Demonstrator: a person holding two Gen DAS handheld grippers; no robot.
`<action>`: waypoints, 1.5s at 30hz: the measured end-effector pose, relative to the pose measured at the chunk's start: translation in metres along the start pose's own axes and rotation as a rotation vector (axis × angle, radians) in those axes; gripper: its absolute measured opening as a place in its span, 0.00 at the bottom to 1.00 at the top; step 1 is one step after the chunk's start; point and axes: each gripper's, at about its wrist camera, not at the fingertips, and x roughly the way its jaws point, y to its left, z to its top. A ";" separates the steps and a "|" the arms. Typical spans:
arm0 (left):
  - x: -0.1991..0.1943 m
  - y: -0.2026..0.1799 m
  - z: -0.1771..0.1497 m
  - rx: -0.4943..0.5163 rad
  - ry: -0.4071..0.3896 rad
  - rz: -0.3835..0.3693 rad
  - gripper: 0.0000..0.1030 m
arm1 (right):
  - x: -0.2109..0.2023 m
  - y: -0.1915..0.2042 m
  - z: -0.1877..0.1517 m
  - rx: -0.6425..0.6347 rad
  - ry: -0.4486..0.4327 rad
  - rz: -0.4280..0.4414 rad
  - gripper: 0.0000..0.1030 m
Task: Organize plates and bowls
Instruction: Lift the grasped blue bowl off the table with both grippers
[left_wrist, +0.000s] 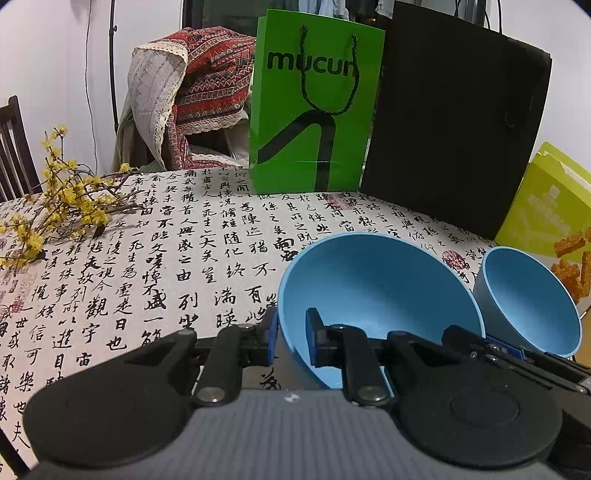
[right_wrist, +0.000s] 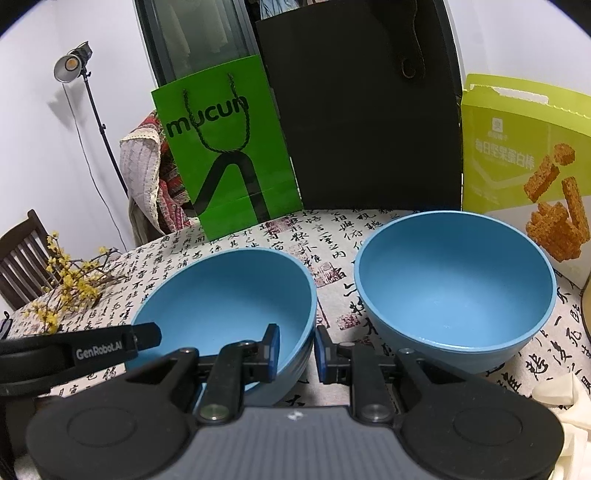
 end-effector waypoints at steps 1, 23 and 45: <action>0.000 0.001 0.000 -0.002 0.000 -0.002 0.16 | -0.001 0.000 0.000 -0.001 -0.002 0.001 0.19; -0.019 0.002 -0.001 -0.007 -0.034 0.018 0.10 | -0.016 0.001 0.001 -0.007 -0.042 0.032 0.19; -0.046 0.004 -0.003 -0.006 -0.101 0.029 0.10 | -0.030 0.004 -0.002 -0.010 -0.075 0.078 0.19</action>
